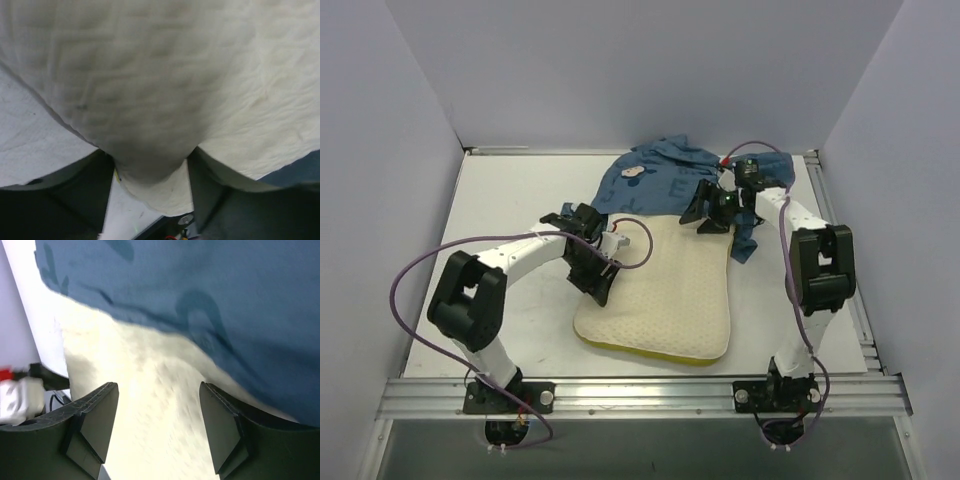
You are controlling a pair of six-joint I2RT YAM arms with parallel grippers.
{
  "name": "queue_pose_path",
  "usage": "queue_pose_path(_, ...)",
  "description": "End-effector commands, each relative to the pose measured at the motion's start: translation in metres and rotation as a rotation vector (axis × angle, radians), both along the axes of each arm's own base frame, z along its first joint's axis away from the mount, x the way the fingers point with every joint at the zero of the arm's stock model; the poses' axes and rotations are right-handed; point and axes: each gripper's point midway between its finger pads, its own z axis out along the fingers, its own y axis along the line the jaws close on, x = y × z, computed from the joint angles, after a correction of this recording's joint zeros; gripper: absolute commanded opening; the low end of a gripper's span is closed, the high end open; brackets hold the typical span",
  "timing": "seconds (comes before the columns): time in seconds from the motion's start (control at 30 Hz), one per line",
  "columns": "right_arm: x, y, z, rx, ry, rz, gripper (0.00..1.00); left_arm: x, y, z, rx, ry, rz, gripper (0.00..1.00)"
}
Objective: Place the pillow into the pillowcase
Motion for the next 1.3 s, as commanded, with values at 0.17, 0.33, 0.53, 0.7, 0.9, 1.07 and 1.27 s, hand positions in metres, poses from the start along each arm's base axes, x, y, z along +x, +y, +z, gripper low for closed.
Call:
queue_pose_path(0.17,-0.052,-0.065,0.046,-0.016,-0.026,-0.071,0.66,0.153,0.025,-0.004,0.092,-0.217,0.205,0.00)
queue_pose_path(0.33,-0.080,-0.110,0.024,-0.062,0.040,-0.182,0.65,0.193,0.036,0.046,-0.091,-0.273,0.208,0.47)
queue_pose_path(0.53,-0.087,-0.135,0.002,-0.118,0.046,-0.267,0.73,0.170,-0.009,0.147,-0.220,-0.535,-0.037,0.98)
queue_pose_path(0.7,-0.063,-0.153,-0.016,-0.117,0.085,-0.353,0.78,0.108,-0.100,0.137,-0.130,-0.607,-0.307,0.97)
queue_pose_path(0.9,-0.037,-0.175,-0.010,-0.076,0.082,-0.440,0.78,0.091,-0.188,0.099,-0.081,-0.640,-0.307,0.97)
queue_pose_path(1.07,-0.036,-0.187,-0.006,-0.075,0.069,-0.464,0.78,0.107,-0.240,0.062,0.074,-0.761,-0.226,0.97)
queue_pose_path(1.27,-0.044,-0.184,-0.011,-0.077,0.083,-0.455,0.84,0.127,-0.233,0.010,0.194,-0.751,-0.190,0.97)
